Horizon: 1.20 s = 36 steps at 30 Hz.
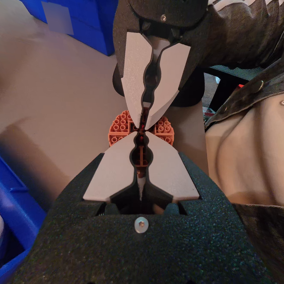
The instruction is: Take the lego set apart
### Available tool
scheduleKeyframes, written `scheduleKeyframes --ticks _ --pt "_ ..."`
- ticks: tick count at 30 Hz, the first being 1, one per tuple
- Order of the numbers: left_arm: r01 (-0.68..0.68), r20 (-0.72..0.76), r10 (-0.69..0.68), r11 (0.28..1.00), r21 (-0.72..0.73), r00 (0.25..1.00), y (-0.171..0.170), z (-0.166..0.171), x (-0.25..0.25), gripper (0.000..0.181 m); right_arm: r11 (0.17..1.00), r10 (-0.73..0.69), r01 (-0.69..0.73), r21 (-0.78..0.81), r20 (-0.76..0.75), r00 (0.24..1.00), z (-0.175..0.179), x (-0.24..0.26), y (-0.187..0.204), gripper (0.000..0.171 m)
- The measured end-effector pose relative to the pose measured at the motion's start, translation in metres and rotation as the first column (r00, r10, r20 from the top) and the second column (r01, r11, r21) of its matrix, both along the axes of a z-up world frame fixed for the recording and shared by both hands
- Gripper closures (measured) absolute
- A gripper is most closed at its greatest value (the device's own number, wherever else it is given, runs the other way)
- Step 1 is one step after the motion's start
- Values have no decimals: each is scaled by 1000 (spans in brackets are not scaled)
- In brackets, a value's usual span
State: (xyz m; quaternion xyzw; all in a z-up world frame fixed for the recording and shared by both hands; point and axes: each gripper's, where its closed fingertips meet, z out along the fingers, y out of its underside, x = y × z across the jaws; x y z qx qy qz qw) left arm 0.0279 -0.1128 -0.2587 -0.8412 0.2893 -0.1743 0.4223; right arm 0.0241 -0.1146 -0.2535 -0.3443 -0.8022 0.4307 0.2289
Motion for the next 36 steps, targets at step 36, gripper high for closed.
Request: scheduleKeyframes --ticks 36 --pt "26 -45 -23 997 70 999 -2 5 11 146 894 84 -265 363 444 892 -1 10 1 160"
